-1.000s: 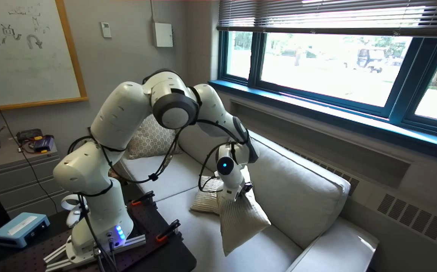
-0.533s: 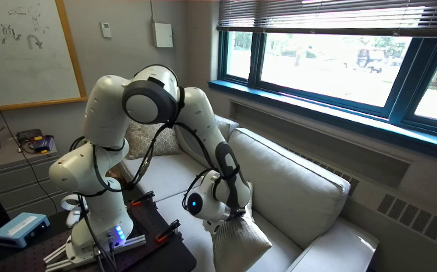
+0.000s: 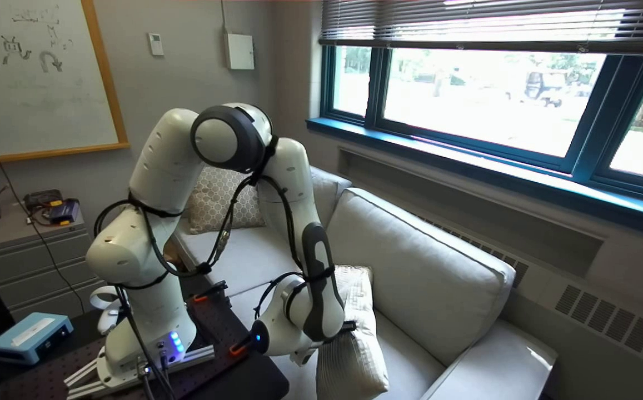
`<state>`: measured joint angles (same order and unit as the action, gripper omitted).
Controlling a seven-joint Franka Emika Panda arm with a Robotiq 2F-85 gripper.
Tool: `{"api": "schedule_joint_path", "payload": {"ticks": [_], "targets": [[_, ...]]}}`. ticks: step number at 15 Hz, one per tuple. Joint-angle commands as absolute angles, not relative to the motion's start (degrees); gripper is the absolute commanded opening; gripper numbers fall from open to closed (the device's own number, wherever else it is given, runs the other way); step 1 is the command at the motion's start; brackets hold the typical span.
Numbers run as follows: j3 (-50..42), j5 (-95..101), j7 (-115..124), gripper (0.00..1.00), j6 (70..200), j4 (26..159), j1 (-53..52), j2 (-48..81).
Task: Set the striped pillows against the armrest
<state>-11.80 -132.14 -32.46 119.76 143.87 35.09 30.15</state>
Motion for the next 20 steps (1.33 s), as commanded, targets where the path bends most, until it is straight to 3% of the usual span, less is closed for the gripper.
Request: {"api": "schedule_joint_path", "payload": {"ticks": [1, 11, 20], "targets": [[-18.2, -133.9, -28.0, 0.01, 114.7, 145.5, 29.0, 27.5], [-21.8, -128.9, -12.1, 0.01, 120.4, 131.6, 19.8, 28.1], [-20.1, -121.9, 7.4, 0.01, 122.2, 116.5, 24.0, 36.6]]}}
